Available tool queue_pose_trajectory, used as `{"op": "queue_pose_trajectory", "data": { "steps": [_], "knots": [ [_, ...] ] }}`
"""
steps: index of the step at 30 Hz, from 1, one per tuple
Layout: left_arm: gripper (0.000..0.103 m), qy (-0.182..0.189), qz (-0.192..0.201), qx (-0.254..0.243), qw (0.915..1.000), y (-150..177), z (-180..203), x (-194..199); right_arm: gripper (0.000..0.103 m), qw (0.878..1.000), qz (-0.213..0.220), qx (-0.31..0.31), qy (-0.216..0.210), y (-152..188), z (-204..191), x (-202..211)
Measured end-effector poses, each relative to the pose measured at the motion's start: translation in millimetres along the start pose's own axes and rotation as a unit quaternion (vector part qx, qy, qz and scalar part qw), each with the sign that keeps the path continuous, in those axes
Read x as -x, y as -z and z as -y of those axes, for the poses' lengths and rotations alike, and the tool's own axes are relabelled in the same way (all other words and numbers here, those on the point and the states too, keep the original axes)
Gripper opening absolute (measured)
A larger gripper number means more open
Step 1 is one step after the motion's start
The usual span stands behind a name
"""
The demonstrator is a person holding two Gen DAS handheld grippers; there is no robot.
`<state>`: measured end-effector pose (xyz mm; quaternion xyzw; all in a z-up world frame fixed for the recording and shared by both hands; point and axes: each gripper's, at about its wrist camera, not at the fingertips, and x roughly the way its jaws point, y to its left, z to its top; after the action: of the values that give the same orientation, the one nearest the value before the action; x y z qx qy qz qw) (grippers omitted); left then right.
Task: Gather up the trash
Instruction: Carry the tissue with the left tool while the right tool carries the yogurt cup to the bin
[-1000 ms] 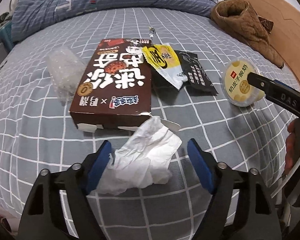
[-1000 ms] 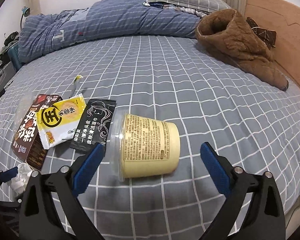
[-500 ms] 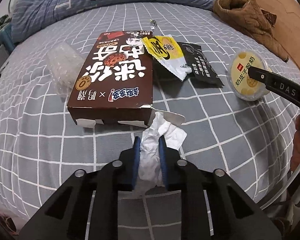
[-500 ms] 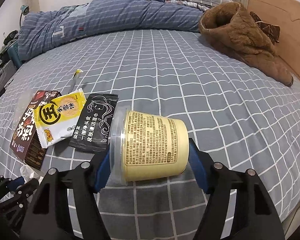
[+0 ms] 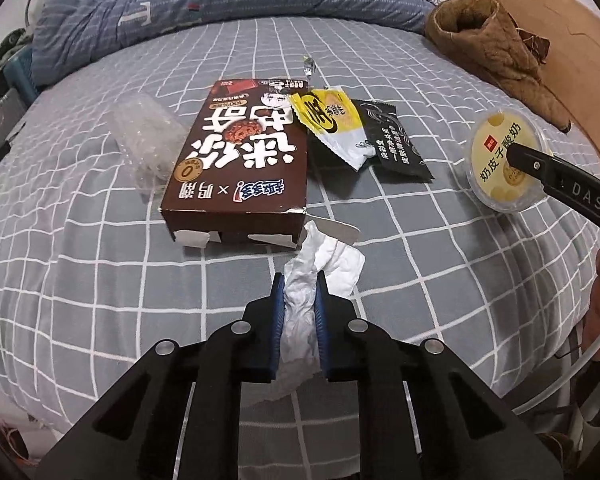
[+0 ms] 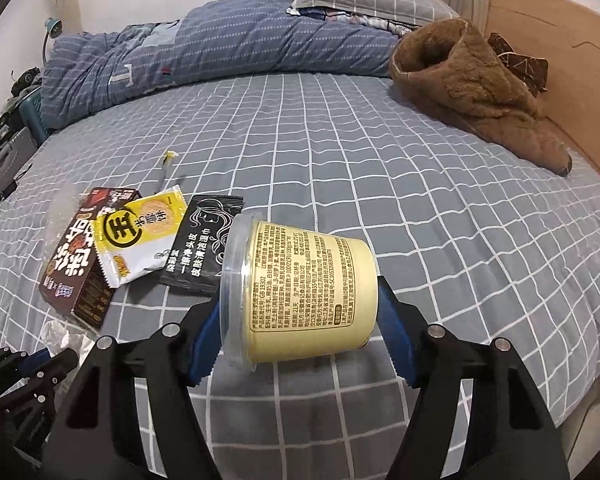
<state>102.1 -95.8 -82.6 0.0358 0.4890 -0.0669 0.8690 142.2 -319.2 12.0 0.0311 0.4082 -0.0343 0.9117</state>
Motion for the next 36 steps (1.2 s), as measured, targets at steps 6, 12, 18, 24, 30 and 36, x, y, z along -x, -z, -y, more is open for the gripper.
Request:
{"op": "queue_pose_trajectory", "data": {
  "steps": [6, 12, 18, 24, 30, 36],
  "knots": [
    [0.013, 0.008, 0.007, 0.004, 0.9999, 3, -3, 16, 0.066, 1.0, 0.004, -0.002, 0.0, 5, -3, 18],
    [0.013, 0.015, 0.011, 0.011, 0.9998, 7, -3, 29, 0.066, 1.0, 0.007, 0.0, 0.0, 14, -7, 35],
    [0.013, 0.016, 0.019, 0.013, 0.9996, 13, -2, 43, 0.066, 1.0, 0.008, 0.001, 0.001, 24, -11, 52],
    [0.013, 0.007, 0.028, 0.012, 0.9995, 19, -2, 58, 0.066, 1.0, 0.011, 0.001, -0.001, 35, -15, 71],
    [0.013, 0.012, 0.033, 0.015, 0.9993, 27, -4, 72, 0.066, 1.0, 0.009, 0.003, -0.005, 51, -20, 88],
    [0.014, 0.014, 0.036, 0.015, 0.9991, 37, -4, 86, 0.066, 1.0, 0.01, 0.004, -0.007, 64, -26, 104]
  ]
}}
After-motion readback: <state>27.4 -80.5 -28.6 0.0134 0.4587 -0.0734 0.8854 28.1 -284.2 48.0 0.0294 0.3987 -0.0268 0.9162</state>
